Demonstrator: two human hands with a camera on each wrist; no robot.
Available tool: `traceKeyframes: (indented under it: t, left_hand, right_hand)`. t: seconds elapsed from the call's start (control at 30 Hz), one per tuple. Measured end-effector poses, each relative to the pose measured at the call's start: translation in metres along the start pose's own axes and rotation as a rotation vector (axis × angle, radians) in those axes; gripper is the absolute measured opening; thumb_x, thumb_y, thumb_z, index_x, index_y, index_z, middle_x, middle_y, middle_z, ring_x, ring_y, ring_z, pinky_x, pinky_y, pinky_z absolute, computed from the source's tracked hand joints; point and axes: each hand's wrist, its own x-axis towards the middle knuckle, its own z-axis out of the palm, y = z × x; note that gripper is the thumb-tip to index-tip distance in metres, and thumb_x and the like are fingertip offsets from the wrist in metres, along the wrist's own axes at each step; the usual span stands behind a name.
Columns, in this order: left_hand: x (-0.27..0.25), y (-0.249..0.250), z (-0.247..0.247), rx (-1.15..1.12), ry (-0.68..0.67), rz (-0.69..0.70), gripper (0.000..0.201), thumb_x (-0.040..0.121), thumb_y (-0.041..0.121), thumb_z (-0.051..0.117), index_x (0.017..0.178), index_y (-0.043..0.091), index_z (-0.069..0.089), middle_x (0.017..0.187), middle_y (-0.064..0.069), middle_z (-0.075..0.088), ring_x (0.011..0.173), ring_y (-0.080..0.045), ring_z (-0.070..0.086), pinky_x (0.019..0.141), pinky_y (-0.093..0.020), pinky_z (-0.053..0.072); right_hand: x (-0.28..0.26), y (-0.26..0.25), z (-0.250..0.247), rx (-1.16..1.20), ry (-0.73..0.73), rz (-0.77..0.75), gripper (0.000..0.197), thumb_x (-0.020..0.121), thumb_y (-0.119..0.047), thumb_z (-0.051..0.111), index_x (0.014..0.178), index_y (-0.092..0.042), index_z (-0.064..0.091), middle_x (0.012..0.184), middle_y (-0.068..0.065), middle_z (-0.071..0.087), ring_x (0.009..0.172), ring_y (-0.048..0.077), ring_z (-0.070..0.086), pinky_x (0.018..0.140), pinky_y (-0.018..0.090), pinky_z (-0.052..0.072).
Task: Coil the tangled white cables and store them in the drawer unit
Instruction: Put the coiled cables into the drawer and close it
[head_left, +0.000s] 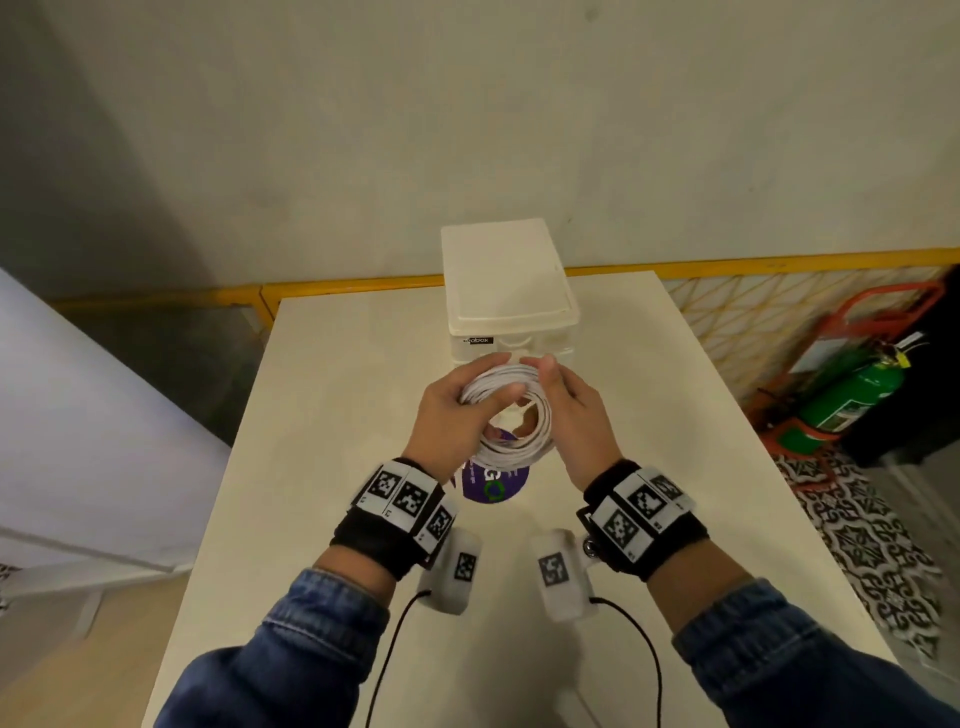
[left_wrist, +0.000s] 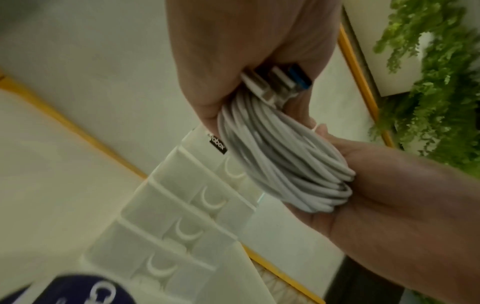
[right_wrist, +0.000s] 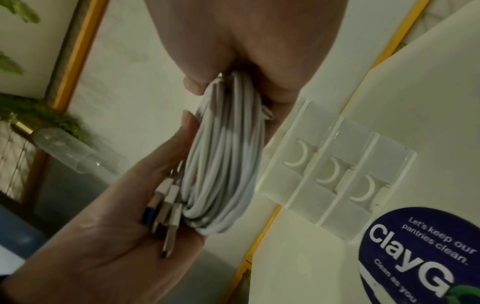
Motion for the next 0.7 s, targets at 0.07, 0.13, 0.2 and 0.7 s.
traceKeyframes:
  t: [0.07,0.13,0.2,0.7]
  left_hand:
    - [0.017,0.01,-0.004,0.014,0.012,0.014,0.028,0.08,0.01,0.072,0.106,0.017,0.069,0.09,0.0,0.071,0.059,-0.001,0.063,0.055,-0.015,0.05]
    - [0.035,0.023,-0.012,0.017,0.044,0.022,0.026,0.081,0.011,0.071,0.106,0.015,0.068,0.09,-0.002,0.071,0.05,0.0,0.06,0.051,-0.015,0.049]
    - [0.053,0.037,-0.021,0.012,0.091,0.037,0.023,0.082,0.013,0.07,0.105,0.017,0.069,0.078,0.005,0.071,0.043,-0.003,0.055,0.047,-0.016,0.049]
    - [0.142,0.045,-0.017,0.017,-0.023,-0.267,0.033,0.08,0.029,0.073,0.11,0.016,0.07,0.061,-0.001,0.049,0.04,-0.008,0.043,0.039,-0.016,0.033]
  right_hand:
    - [0.011,-0.003,-0.003,0.084,-0.04,0.048,0.046,0.089,-0.051,0.04,0.096,-0.015,0.069,0.095,0.012,0.072,0.087,0.023,0.068,0.08,0.033,0.054]
    - [0.02,0.001,-0.007,0.131,-0.042,0.096,0.042,0.093,-0.047,0.036,0.095,-0.02,0.068,0.093,0.01,0.071,0.086,0.02,0.067,0.08,0.031,0.054]
    - [0.03,0.012,-0.013,0.15,-0.007,0.176,0.041,0.093,-0.047,0.037,0.1,-0.019,0.066,0.092,0.009,0.068,0.084,0.021,0.064,0.083,0.035,0.052]
    - [0.072,0.072,0.01,0.29,-0.002,0.639,0.032,0.096,-0.017,0.042,0.125,-0.004,0.045,0.105,0.016,0.059,0.076,0.023,0.061,0.068,0.03,0.051]
